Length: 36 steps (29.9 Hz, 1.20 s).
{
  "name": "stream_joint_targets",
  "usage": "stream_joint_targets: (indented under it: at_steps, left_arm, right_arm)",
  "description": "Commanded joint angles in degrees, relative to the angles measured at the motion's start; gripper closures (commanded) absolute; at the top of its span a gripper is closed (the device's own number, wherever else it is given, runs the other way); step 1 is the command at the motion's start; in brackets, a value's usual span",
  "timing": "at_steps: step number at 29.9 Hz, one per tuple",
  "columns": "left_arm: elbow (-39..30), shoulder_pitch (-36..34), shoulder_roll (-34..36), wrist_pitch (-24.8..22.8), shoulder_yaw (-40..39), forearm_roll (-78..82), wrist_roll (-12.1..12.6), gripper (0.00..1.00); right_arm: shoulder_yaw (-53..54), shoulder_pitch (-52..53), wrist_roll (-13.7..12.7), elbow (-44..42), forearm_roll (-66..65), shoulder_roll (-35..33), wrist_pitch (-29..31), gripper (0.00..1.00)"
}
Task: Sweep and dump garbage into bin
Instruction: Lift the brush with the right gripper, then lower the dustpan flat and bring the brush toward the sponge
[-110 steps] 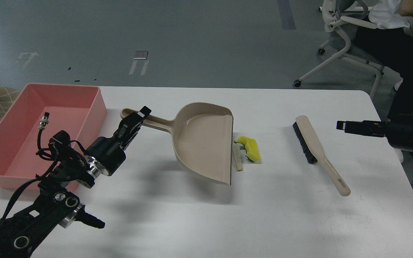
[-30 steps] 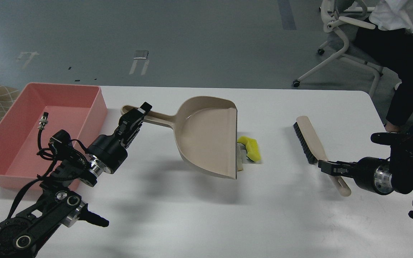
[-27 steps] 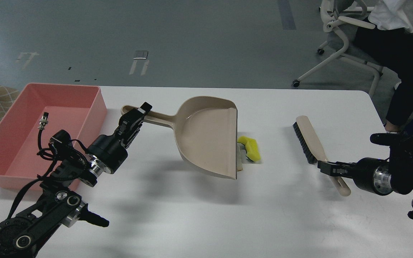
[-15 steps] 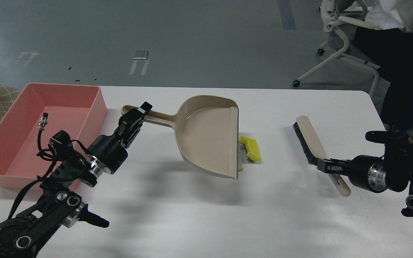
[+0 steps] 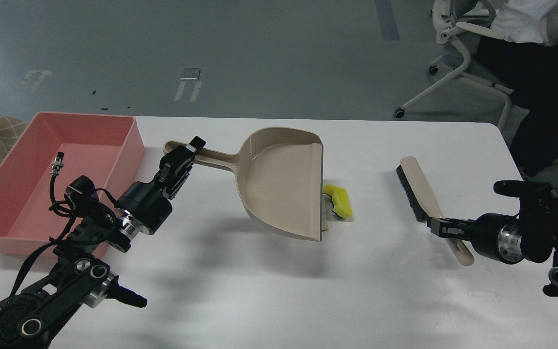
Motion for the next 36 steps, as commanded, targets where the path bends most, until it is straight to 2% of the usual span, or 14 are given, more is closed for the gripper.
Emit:
stream_joint_targets:
  at_steps: [1,2,5,14,23,32,36]
  left_arm:
    - [0.01,0.0,0.09,0.0,0.01,0.0,0.0,0.97]
    - [0.01,0.0,0.09,0.0,0.01,0.0,0.0,0.97]
    - [0.01,0.09,0.09,0.0,0.01,0.0,0.0,0.97]
    - [-0.26,0.62,0.62,0.0,-0.08,0.09,0.0,0.97]
    - [-0.43,3.43,0.79,0.26,-0.96,0.09,0.17,0.97]
    - [1.59,3.61,0.79,2.46,-0.26,1.06,0.52,0.98]
    - [6.06,3.52,0.53,3.43,-0.17,1.06,0.18,0.98]
  right_arm:
    - [0.06,0.0,0.01,0.01,0.07,-0.18,0.44,0.81]
    - [-0.03,0.0,0.01,-0.08,0.16,-0.27,0.53,0.88]
    - [-0.2,-0.17,0.09,-0.08,0.16,-0.18,0.53,1.0]
    - [1.9,-0.7,0.88,0.44,0.51,-0.62,0.27,0.98]
    - [5.95,-0.79,1.32,3.78,6.57,-4.22,0.18,1.0]
    - [5.86,-1.31,1.32,4.84,6.66,-2.91,0.27,1.0]
    - [5.51,-2.11,1.24,4.75,6.57,-0.45,0.44,1.0]
